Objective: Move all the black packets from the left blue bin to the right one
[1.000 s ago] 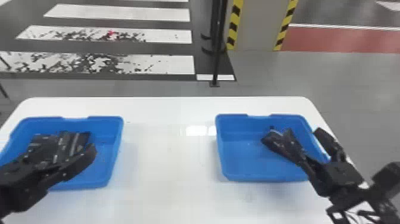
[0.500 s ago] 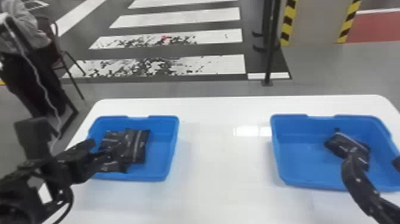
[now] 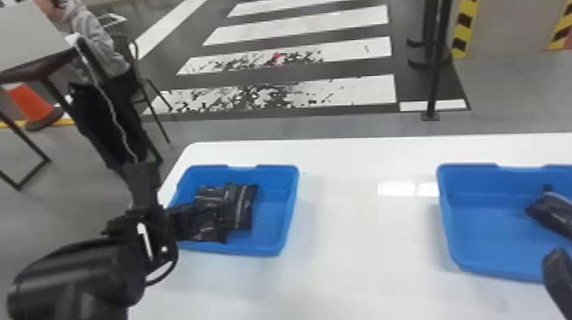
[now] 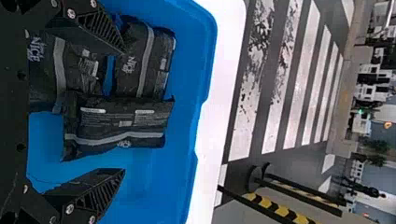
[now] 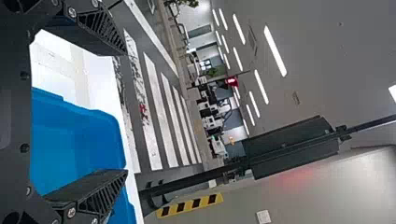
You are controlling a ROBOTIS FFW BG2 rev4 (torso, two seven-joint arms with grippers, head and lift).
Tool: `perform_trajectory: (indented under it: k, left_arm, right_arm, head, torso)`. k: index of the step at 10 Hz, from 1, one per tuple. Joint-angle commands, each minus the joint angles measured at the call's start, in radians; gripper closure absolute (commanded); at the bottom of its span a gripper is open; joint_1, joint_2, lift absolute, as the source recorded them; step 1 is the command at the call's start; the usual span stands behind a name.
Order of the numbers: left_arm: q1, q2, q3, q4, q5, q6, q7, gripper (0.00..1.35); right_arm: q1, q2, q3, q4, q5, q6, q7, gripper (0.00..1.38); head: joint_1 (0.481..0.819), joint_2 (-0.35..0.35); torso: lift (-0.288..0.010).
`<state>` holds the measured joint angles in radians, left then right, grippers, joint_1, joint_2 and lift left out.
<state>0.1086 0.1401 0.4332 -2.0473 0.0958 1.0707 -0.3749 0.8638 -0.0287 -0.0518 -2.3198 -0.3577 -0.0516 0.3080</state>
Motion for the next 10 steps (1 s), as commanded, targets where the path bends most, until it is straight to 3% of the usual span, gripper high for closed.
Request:
perform_trajectory:
  k: [1,3,5,6,7,8,10]
  left_arm:
    - [-0.087,0.013,-0.048,0.115,-0.016,0.004,0.002,0.16]
    - [-0.177,0.036,-0.11,0.25,-0.01,0.048,0.002,0.17]
    - [-0.207,0.038,-0.122,0.316,-0.02,0.085,0.004,0.27]
    - [-0.222,0.038,-0.124,0.343,-0.026,0.129,0.004,0.57]
    - [-0.222,0.042,-0.132,0.35,-0.028,0.112,0.004,1.0]
    - [-0.219,0.041,-0.13,0.35,-0.03,0.088,0.004,1.22]
    - [-0.212,0.05,-0.144,0.335,-0.01,0.046,-0.019,1.2]
  right_arm:
    - [0.0,0.0,0.0,0.004,-0.003,0.0,0.0,0.14]
    - [-0.002,0.0,0.004,0.007,-0.007,0.005,0.0,0.14]
    - [-0.005,0.0,0.004,0.012,-0.019,0.015,0.0,0.14]
    - [-0.005,0.0,0.004,0.014,-0.023,0.017,0.0,0.14]
    - [-0.005,0.0,0.006,0.016,-0.023,0.017,0.0,0.14]
    - [-0.005,-0.002,0.004,0.016,-0.025,0.022,0.0,0.14]
    - [-0.002,-0.002,0.006,0.016,-0.031,0.025,0.0,0.14]
  head:
    - [0.695,0.293]
    - [0.695,0.261]
    - [0.695,0.233]
    - [0.695,0.231]
    - [0.695,0.231]
    - [0.695,0.231]
    - [0.695,0.231]
  torso:
    - [-0.154]
    - [-0.154]
    - [-0.154]
    - [-0.154]
    - [-0.154]
    - [-0.154]
    - [-0.154]
